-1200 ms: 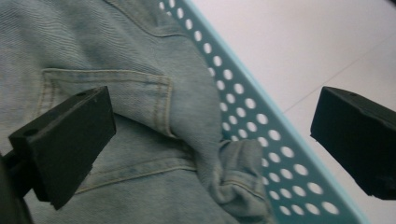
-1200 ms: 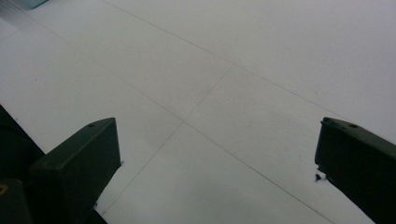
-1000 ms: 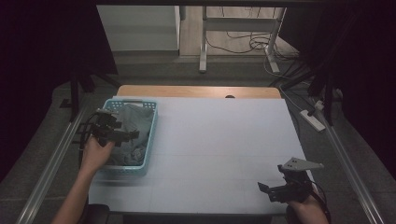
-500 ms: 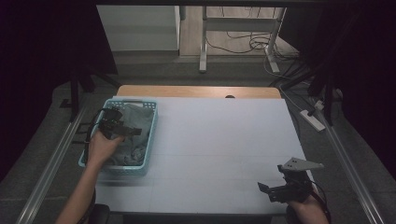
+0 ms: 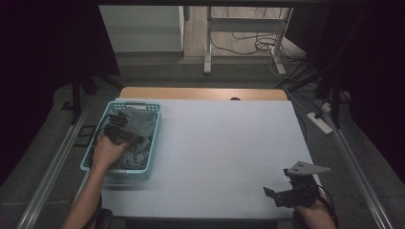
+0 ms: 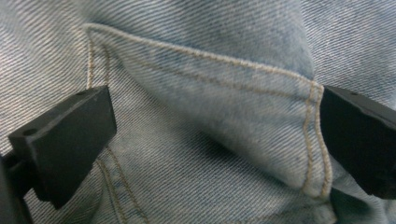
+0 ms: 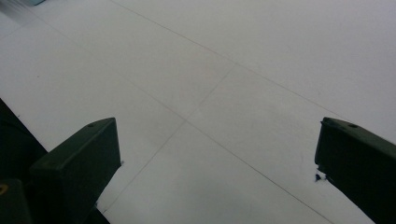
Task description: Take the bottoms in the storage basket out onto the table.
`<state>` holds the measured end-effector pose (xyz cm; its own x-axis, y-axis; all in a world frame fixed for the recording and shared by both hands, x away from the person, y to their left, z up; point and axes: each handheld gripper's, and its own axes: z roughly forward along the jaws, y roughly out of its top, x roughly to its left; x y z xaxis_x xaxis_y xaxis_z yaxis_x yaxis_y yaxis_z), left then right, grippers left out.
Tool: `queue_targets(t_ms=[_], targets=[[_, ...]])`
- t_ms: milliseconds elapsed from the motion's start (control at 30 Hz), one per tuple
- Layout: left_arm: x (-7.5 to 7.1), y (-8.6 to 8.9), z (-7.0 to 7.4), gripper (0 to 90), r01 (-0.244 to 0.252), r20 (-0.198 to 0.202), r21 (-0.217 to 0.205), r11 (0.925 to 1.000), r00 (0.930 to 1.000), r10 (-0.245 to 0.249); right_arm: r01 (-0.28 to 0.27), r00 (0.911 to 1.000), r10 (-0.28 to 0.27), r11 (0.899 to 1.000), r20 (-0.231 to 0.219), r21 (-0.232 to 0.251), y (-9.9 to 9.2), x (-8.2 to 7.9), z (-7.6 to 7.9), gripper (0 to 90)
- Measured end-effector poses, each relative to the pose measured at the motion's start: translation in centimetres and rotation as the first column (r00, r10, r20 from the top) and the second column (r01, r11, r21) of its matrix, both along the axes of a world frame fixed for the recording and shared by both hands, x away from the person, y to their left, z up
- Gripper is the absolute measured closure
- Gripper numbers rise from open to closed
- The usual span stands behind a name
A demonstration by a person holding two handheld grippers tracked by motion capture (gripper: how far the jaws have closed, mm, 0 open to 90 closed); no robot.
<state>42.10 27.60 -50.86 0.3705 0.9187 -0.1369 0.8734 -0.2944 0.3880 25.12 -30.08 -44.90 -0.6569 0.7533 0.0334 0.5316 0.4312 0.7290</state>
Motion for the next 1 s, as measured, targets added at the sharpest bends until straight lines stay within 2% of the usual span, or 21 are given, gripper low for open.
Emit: queue_targets(t_ms=[67,267,500,600,633,700,767,833,1000], targets=[[0.1,-0.3,-0.2,0.0,0.002,-0.006,0.02,0.9998,1.0,-0.001,-0.002,1.0,0.002,1.0,-0.001,-0.003,0.0,0.0,0.0,0.6],[0.5,-0.3,-0.8,0.0,-0.01,-0.028,0.019,0.9998,0.9995,0.011,-0.005,1.0,0.005,1.0,0.0,-0.005,0.1,0.0,0.0,0.7],[0.5,-0.9,-0.9,3.8,-0.033,-0.025,0.077,0.9965,0.9991,0.035,-0.008,1.0,0.008,1.0,0.002,-0.012,0.2,-0.1,0.0,0.7],[0.3,-1.4,-0.7,9.1,-0.037,-0.015,0.105,0.9938,0.9991,0.039,-0.01,0.9999,0.01,1.0,0.003,-0.013,0.2,-0.1,0.0,0.7],[0.1,-1.6,-0.6,14.0,-0.039,-0.008,0.113,0.9928,0.9992,0.04,-0.012,0.9999,0.012,1.0,0.004,-0.013,0.2,-0.1,0.0,0.7],[-0.1,-1.5,-0.5,21.3,-0.042,0.006,0.111,0.9929,0.9991,0.042,-0.014,0.9999,0.014,1.0,0.004,-0.014,0.2,-0.1,0.0,0.7],[-0.4,-1.5,-0.3,24.9,-0.042,0.022,0.104,0.9937,0.999,0.04,-0.014,0.9999,0.014,1.0,0.004,-0.014,0.2,-0.1,0.0,0.7],[-0.5,-1.6,-0.1,37.6,-0.037,0.02,0.095,0.9948,0.9992,0.035,-0.016,0.9998,0.016,1.0,0.008,-0.014,0.2,-0.1,0.0,0.7],[-0.6,-2.0,0.1,47.5,-0.032,0.023,0.108,0.9936,0.9993,0.03,-0.02,0.9997,0.02,1.0,0.01,-0.017,0.2,-0.1,0.0,0.7]])
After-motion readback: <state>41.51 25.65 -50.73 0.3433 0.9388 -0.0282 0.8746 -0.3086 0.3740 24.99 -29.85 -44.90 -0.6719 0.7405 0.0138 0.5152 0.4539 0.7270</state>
